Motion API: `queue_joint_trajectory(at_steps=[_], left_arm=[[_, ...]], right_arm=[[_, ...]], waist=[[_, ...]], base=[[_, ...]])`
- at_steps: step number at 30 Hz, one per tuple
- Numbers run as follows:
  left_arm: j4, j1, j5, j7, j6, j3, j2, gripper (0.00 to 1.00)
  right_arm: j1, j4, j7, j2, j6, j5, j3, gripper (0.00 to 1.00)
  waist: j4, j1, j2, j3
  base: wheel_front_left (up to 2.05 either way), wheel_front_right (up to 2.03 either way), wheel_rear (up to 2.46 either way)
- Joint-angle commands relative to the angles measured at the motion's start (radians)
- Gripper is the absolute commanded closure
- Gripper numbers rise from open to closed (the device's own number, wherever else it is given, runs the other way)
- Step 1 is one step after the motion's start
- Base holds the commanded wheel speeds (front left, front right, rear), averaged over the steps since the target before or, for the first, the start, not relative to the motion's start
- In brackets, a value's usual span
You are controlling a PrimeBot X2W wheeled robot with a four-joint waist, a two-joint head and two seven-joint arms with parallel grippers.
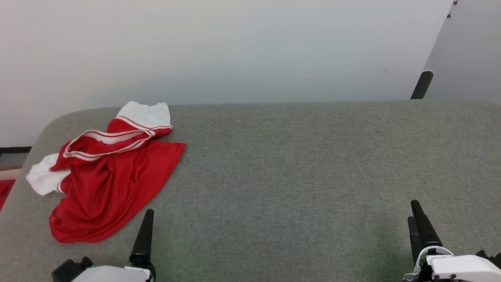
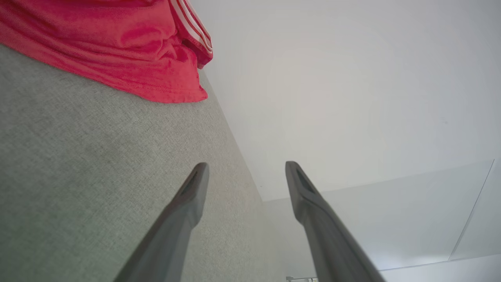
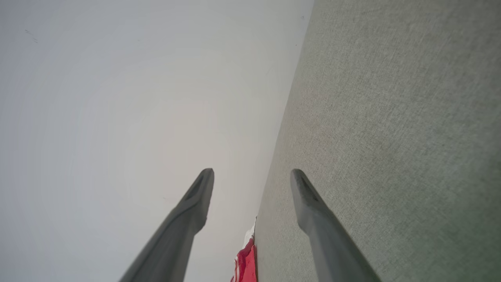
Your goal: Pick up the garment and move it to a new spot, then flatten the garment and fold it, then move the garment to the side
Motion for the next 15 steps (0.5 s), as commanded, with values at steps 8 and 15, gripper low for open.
queue_joint_trajectory(at_steps=[8,15], left_arm=[[0.004,-0.006,0.168,-0.035,0.011,-0.019,0.023,0.00],[-0.009,0.002,0.370,-0.056,0.034,-0.014,0.026,0.00]], right_arm=[[-0.008,-0.005,-0.036,-0.019,0.001,-0.114,0.023,0.00],[-0.015,0.003,-0.059,-0.028,0.001,-0.354,0.028,0.00]], waist=[[0.001,0.0000,0.0000,-0.003],[0.002,0.0000,0.0000,-0.004]], base=[[0.00,0.00,0.00],[0.00,0.00,0.00]])
